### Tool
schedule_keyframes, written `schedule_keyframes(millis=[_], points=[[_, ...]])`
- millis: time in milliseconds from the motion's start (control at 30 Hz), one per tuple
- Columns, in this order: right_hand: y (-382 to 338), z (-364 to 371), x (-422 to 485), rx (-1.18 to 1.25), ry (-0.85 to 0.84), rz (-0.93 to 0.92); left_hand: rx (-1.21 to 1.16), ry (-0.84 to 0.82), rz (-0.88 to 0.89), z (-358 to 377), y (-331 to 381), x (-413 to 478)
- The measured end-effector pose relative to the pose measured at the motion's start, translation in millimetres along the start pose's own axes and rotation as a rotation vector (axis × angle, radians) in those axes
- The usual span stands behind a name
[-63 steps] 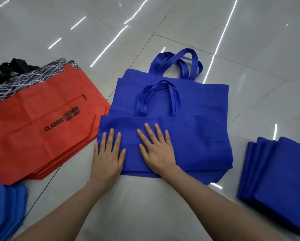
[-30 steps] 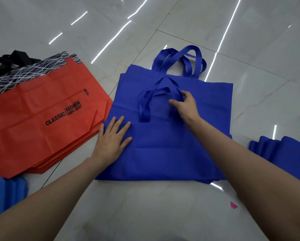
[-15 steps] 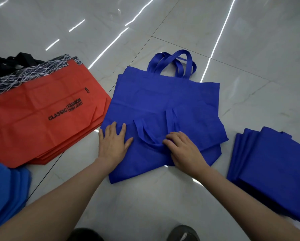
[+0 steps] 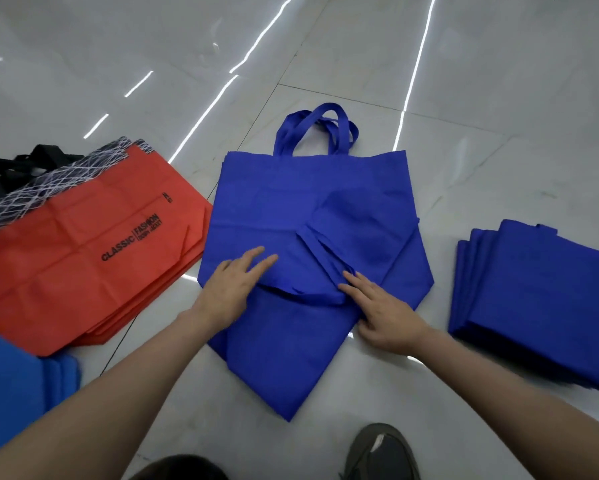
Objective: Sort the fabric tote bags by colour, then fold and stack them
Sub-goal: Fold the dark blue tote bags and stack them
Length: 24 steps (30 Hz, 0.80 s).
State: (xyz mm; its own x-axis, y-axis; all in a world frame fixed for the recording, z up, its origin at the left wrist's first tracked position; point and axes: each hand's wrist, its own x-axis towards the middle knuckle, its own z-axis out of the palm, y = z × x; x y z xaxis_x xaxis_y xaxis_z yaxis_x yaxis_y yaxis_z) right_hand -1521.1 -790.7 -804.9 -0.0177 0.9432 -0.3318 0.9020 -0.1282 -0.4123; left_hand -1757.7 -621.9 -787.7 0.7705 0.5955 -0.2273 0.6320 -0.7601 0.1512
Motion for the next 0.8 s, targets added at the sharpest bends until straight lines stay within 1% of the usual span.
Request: schedule_keyframes(millis=[33, 67, 100, 133, 167, 200, 267, 400, 467, 533, 600, 667, 733, 800], points=[[3, -3, 0, -0.011, -0.042, -0.017, 0.084, -0.092, 0.12, 0, -3, 3], [6, -6, 0, -0.032, -0.085, -0.03, 0.148, -0.164, 0.189, 1, -5, 7], [8, -7, -1, -0.066, -0.121, -0.041, 0.172, -0.22, 0.212, 3, -8, 11], [10, -6, -1, -0.13, -0.135, -0.046, 0.156, -0.239, 0.217, 6, -10, 14], [10, -3, -2, -0.224, -0.104, -0.053, 0.136, -0.25, 0.209, 8, -12, 17], [9, 2, -3, -0.332, -0.037, -0.069, 0.123, -0.264, 0.193, 10, -12, 19], [1, 9, -7, -0.458, 0.055, -0.072, 0.134, -0.277, 0.189, 12, -10, 22], [-14, 19, -11, -0.55, 0.229, -0.155, 0.135, -0.275, 0.171, 11, -3, 20], [-20, 22, -8, -0.542, 0.249, -0.205, 0.098, -0.278, 0.158, 10, 2, 17], [-20, 22, -7, -0.441, 0.179, -0.148, 0.066, -0.3, 0.131, 9, 6, 14], [-16, 22, -7, -0.281, 0.18, -0.035, 0.045, -0.323, 0.112, 8, 6, 11], [-8, 23, -12, -0.051, 0.239, 0.026, 0.082, -0.338, 0.133, 6, 3, 7], [1, 21, -17, 0.197, 0.207, 0.065, 0.094, -0.354, 0.164, 6, -2, 1], [3, 14, -20, 0.372, 0.186, 0.059, -0.041, -0.356, 0.113, 8, -1, -2]])
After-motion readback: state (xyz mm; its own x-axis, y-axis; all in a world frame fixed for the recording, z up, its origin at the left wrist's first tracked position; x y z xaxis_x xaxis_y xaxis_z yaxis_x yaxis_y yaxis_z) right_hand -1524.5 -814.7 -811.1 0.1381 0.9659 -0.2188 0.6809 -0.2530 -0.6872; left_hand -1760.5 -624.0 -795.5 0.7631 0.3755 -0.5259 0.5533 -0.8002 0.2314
